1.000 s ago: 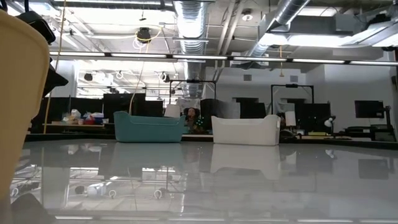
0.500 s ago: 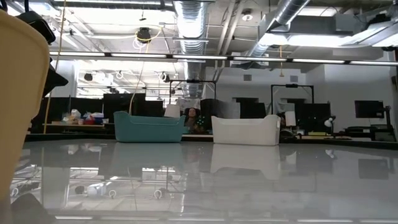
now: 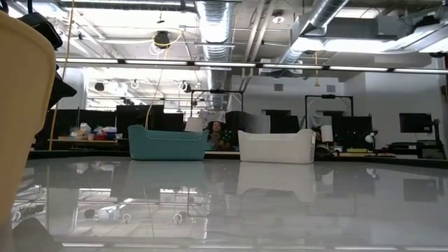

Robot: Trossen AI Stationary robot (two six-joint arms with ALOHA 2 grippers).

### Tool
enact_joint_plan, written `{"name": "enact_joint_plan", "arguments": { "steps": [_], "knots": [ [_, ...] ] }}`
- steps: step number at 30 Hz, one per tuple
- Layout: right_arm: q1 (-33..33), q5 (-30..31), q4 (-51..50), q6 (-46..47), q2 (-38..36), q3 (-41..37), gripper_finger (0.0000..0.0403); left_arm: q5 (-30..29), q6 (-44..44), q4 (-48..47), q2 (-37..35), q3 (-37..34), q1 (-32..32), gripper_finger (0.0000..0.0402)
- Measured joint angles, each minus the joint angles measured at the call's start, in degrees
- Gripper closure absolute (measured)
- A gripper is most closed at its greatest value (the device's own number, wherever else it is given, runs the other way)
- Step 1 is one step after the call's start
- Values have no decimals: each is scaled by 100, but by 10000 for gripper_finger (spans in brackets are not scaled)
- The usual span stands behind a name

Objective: Sort crayons
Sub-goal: Put the purple crayon into the blue bin, then return to Home Position

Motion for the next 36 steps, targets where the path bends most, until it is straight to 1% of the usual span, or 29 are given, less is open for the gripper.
{"name": "enact_joint_plan", "arguments": {
  "steps": [5, 10, 16, 36],
  "knots": [
    [55, -1, 44, 1, 0, 0, 388, 1, 0, 2, 0, -1, 0, 174],
    [57, -3, 394, -215, 0, 0, 366, 0, 0, 2, 0, -2, 0, 174],
    [18, -4, 359, -342, -2, 0, 344, 0, 0, 2, 0, -1, 0, 174],
    [-36, -8, 373, -249, -2, 0, 341, 0, 0, 2, 0, 0, 0, 174]
  ]
}}
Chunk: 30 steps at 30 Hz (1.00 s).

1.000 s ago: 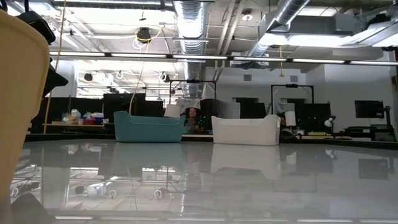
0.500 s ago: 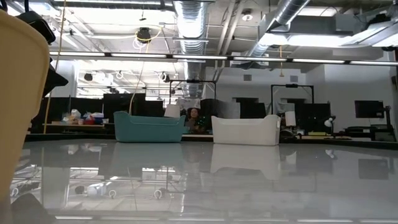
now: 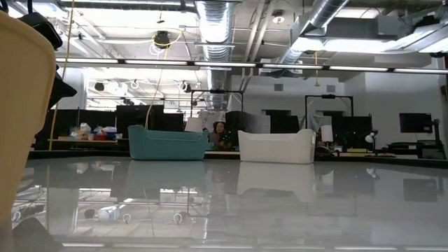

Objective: Sort crayons
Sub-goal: Return to Home Position

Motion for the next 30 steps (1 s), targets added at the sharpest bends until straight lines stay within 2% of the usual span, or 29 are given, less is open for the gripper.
{"name": "enact_joint_plan", "arguments": {
  "steps": [4, 9, 16, 23, 27, 30],
  "knots": [
    [-158, -25, 37, -127, 0, 72, 341, 2, 0, 0, 0, 0, 0, 174],
    [-477, 145, 64, -1024, -2, 454, 342, 2, 0, -2, 0, 0, 0, 174],
    [-1053, 899, 70, -3000, -4, 1184, 342, 0, 0, -2, 0, -2, 0, 174],
    [-1534, 2286, 204, -5642, -6, 2166, 342, 1, 0, -2, 0, -1, 0, 174],
    [-1802, 2592, 471, -6792, -161, 2495, 342, 1, 0, -2, 0, -1, 0, 174],
    [-2021, 2602, 768, -7189, -481, 2496, 342, 0, 0, -2, 0, -1, 0, 174]
  ]
}}
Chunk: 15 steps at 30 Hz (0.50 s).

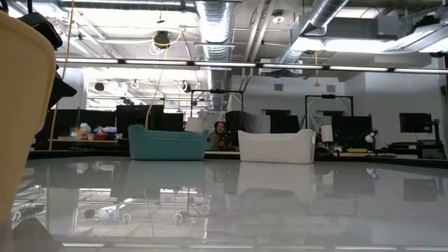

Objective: Sort crayons
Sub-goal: Return to Home Position

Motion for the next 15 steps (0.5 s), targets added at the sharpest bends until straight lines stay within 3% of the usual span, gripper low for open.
{"name": "enact_joint_plan", "arguments": {
  "steps": [9, 15],
  "knots": [
    [-306, -32, 130, -428, -856, -72, 342, 0, 0, 0, 0, 1, 0, 174],
    [-378, -48, 750, -615, -1744, -924, 342, 2, 0, 0, 0, 1, 0, 174]
  ]
}}
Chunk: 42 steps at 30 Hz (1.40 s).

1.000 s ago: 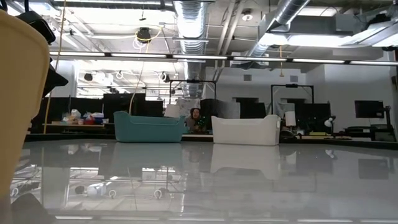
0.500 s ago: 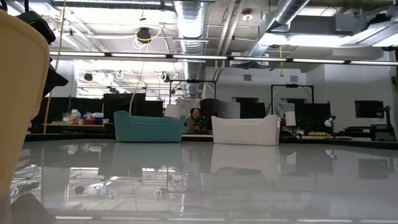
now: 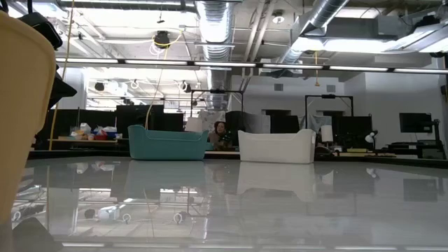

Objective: Sort crayons
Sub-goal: Return to Home Position

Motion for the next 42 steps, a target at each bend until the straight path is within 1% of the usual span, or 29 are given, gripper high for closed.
{"name": "enact_joint_plan", "arguments": {
  "steps": [5, 9, 14, 17, 24, 30, 35, 42],
  "knots": [
    [-180, 2, 1110, -6, -1042, -1397, 342, -2, 0, 0, 0, -1, 0, 174],
    [-319, -2, 2291, 1, -1863, -2613, 342, -1, 0, 0, 0, -1, 0, 174],
    [-376, -15, 3297, 63, -2700, -3792, 342, 0, 0, 0, 0, 1, 0, 174],
    [-374, -20, 3617, 218, -3088, -4252, 342, -2, 0, 0, 0, 0, 0, 174],
    [-376, -10, 3879, 325, -3683, -5092, 342, -2, 0, -2, 0, 1, 0, 174],
    [-452, -3, 4779, 341, -4316, -6303, 342, -1, 0, -1, 0, -1, 0, 174],
    [-560, -11, 5356, 456, -4874, -6984, 342, -2, 0, 0, 0, -1, 0, 174],
    [-557, -22, 5414, 458, -5669, -7652, 342, -2, 0, -2, 0, 1, 0, 174]
  ]
}}
